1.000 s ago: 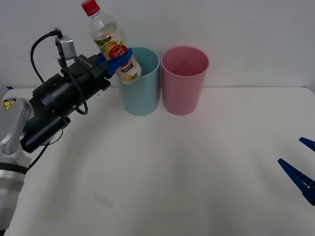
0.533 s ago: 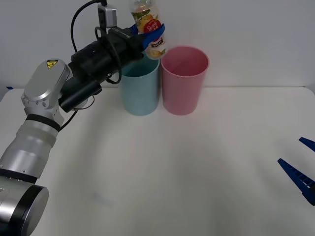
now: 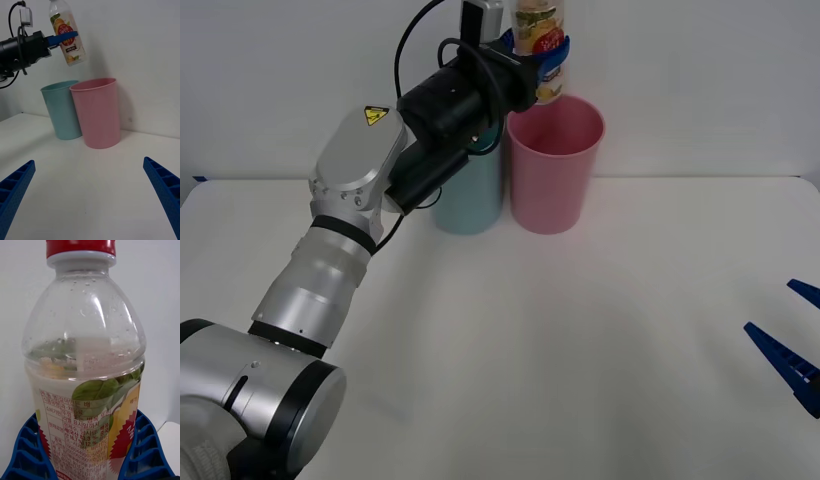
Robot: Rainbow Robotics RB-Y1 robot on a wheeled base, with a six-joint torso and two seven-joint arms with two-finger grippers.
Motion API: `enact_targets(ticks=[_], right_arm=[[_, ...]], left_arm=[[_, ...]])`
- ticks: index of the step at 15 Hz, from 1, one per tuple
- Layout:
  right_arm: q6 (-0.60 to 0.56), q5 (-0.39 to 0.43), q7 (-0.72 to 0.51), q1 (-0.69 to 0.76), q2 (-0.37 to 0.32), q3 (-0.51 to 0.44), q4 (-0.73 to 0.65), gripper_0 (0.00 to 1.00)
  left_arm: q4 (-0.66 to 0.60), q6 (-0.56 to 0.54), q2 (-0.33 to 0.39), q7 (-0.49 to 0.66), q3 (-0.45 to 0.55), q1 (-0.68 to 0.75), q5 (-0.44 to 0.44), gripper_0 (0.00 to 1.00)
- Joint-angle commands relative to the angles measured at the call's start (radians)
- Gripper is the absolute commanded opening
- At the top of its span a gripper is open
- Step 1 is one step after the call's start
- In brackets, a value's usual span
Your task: Grasp the object on the table and drop it into the matching bin: aluminum can to the light blue bin, PET bottle to the pink bin.
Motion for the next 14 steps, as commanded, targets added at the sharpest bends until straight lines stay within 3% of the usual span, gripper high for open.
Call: enact_targets(ticks=[1, 6, 8, 9, 10, 14], right_arm=[[0.0, 0.0, 0.0, 0.0, 0.0, 0.0, 0.0, 1.0], [0.0, 0.0, 0.0, 0.0, 0.0, 0.0, 0.0, 1.0], [0.0, 0.0, 0.0, 0.0, 0.0, 0.0, 0.0, 1.0], [0.0, 0.0, 0.0, 0.0, 0.0, 0.0, 0.0, 1.0], [0.0, 0.0, 0.0, 0.0, 0.0, 0.0, 0.0, 1.0], [0.0, 0.0, 0.0, 0.0, 0.0, 0.0, 0.0, 1.0]], left_arm=[[0.052, 0.053, -0.032, -0.059, -0.008, -0.035, -0.021, 0.01], [0.063, 0.116, -0.035, -0.059, -0.061, -0.052, 0.0, 0.03], [0.063, 0.116, -0.035, -0.058, -0.066, -0.05, 0.005, 0.09], [0.063, 0.116, -0.035, -0.056, -0.067, -0.05, 0.005, 0.48], [0.063, 0.116, -0.035, -0.056, -0.067, -0.05, 0.006, 1.0], [0.063, 0.116, -0.035, -0.047, -0.069, -0.05, 0.015, 1.0]])
